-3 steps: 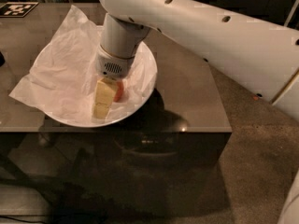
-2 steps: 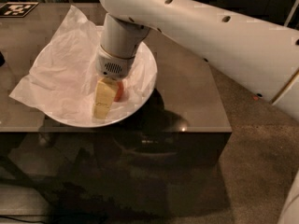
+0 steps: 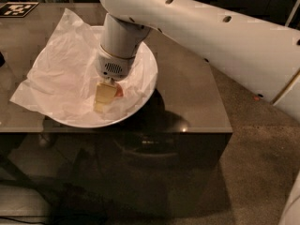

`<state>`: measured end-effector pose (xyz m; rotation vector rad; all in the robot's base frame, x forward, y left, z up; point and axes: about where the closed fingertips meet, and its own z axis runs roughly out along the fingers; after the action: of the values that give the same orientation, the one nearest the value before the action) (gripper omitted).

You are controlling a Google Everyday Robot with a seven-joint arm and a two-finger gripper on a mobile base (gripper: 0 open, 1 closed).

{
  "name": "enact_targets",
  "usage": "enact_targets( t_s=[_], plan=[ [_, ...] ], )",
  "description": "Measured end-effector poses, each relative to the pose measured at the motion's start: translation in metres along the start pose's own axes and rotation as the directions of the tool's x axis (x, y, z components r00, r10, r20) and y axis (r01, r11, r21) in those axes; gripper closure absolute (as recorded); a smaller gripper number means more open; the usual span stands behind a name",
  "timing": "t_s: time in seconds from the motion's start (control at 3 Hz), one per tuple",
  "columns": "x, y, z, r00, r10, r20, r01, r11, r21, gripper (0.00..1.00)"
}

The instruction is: Pick apple from white bowl

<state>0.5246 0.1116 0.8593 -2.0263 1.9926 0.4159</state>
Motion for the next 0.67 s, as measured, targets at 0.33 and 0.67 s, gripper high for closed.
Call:
enact_targets(
  t_s=[0.33,0.67],
  plan=[
    [0.0,0.0,0.0,1.0,0.0,0.0,0.0,1.0,0.0,0.66],
    [0.0,0.0,0.0,1.0,0.0,0.0,0.0,1.0,0.0,0.89]
  ],
)
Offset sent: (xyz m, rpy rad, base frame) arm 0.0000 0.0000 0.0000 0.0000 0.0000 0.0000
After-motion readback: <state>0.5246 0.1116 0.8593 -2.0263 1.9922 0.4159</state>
